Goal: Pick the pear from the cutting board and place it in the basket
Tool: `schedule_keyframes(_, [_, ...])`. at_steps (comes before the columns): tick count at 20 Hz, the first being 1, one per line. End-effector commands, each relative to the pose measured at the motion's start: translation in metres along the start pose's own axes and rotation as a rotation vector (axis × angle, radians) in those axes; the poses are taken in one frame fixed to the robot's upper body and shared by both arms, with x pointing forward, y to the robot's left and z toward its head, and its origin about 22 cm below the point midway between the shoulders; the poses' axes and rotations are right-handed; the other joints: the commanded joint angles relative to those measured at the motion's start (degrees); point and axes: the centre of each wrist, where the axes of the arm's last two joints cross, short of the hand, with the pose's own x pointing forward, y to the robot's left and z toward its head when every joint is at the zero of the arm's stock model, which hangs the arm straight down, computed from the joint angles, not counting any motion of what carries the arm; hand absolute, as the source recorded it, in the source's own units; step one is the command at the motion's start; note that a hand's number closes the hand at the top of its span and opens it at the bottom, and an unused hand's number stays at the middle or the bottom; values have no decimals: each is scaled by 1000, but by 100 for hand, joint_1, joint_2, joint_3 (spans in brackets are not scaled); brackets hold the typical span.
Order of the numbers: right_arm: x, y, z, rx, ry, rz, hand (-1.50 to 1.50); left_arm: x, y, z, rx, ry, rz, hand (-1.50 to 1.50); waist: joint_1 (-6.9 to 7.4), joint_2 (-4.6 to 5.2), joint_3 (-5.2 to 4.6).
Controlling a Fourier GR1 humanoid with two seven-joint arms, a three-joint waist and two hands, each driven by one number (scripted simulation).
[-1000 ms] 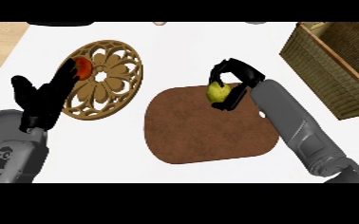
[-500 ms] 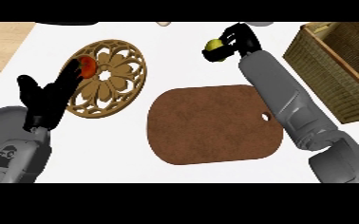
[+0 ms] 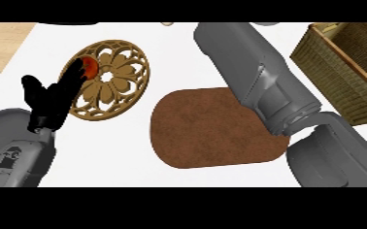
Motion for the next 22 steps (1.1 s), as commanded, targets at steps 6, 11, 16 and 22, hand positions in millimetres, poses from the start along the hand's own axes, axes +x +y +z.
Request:
schedule_keyframes(6, [85, -57, -10, -259, 75, 77, 150, -9, 10, 0, 21, 7, 0, 0, -96, 64, 9])
schedule_keyframes(11, [93, -81, -26, -361, 93, 116, 150, 13, 11, -2, 7, -26, 3, 0, 3, 110, 17])
schedule_keyframes(16, [92, -115, -52, -462, 126, 148, 150, 8, -3, -1, 1, -21, -4, 0, 0, 123, 18])
schedule_keyframes(22, [75, -160, -89, -550, 219, 270, 150, 9, -8, 4, -4, 9, 16, 0, 12, 123, 21])
